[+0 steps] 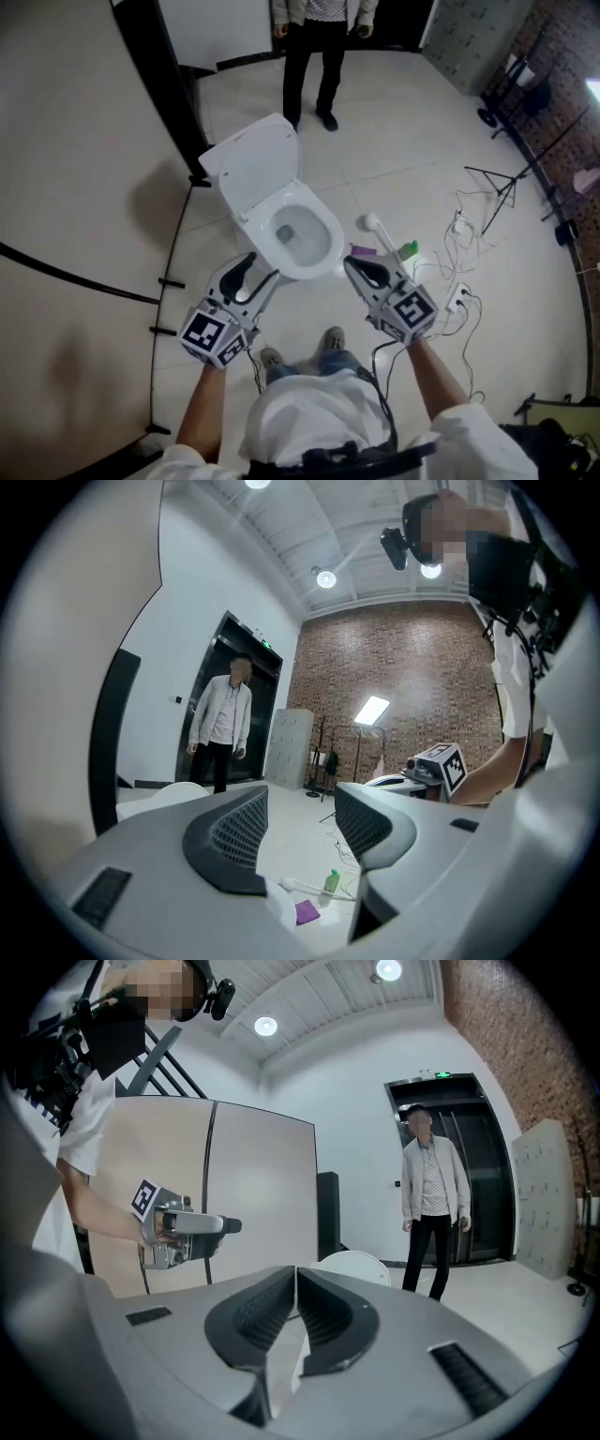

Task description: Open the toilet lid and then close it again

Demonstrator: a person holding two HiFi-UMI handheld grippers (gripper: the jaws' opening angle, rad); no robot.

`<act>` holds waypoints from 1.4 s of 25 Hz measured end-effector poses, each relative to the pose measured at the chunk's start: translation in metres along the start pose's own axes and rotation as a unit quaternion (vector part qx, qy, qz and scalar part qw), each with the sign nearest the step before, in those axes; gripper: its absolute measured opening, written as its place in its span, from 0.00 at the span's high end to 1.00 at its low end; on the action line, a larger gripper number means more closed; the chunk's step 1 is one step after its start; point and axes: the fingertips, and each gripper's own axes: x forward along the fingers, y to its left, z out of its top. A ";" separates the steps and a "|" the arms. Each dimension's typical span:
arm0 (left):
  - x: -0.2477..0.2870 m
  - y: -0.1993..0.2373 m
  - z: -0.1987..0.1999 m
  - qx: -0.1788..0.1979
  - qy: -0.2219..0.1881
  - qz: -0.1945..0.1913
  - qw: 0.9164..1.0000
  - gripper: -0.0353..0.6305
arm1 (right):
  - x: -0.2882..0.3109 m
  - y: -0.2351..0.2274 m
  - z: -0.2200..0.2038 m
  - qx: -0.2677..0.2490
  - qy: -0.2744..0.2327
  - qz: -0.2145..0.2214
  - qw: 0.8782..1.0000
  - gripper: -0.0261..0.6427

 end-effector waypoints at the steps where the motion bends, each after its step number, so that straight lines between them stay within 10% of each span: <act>1: 0.000 0.000 -0.001 0.000 0.000 0.000 1.000 0.62 | 0.000 0.000 0.000 -0.001 -0.001 0.000 1.000 0.95; 21: -0.017 0.021 -0.019 0.013 0.034 0.038 0.999 0.65 | 0.023 0.015 0.011 -0.025 0.004 0.013 1.000 0.95; 35: -0.058 0.068 -0.001 -0.018 -0.029 0.047 0.998 0.64 | 0.074 0.038 0.015 -0.044 0.033 0.020 0.998 0.95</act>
